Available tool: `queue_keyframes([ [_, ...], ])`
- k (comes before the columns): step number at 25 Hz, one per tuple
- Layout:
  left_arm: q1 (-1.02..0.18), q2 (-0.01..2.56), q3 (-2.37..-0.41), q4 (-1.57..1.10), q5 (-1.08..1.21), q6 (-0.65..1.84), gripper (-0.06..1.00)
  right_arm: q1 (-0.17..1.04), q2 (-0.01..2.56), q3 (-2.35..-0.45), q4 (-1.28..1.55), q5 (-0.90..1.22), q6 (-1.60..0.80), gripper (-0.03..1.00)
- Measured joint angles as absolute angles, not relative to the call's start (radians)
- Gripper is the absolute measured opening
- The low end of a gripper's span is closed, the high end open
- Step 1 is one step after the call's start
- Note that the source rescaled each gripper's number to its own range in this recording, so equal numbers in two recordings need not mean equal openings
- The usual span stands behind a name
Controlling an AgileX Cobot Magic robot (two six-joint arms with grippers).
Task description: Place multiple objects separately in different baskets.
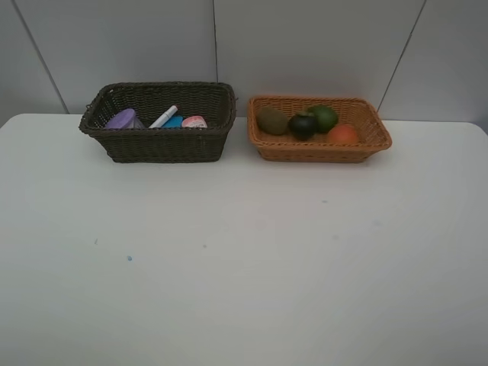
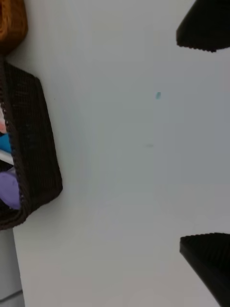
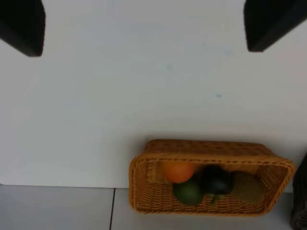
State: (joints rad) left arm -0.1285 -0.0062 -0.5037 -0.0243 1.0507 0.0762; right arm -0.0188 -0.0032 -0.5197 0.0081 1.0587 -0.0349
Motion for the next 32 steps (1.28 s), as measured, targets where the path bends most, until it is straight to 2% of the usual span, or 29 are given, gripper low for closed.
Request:
queue_keyframes([
  [7, -0.008, -0.006, -0.504, -0.031, 1.051, 0.080, 1.00, -0.019, -0.003, -0.520, 0.008, 1.059, -0.035, 1.00],
  [32, 0.001, -0.007, -0.504, -0.032, 1.051, 0.080, 1.00, -0.019, -0.003, -0.520, 0.008, 1.059, -0.035, 1.00],
])
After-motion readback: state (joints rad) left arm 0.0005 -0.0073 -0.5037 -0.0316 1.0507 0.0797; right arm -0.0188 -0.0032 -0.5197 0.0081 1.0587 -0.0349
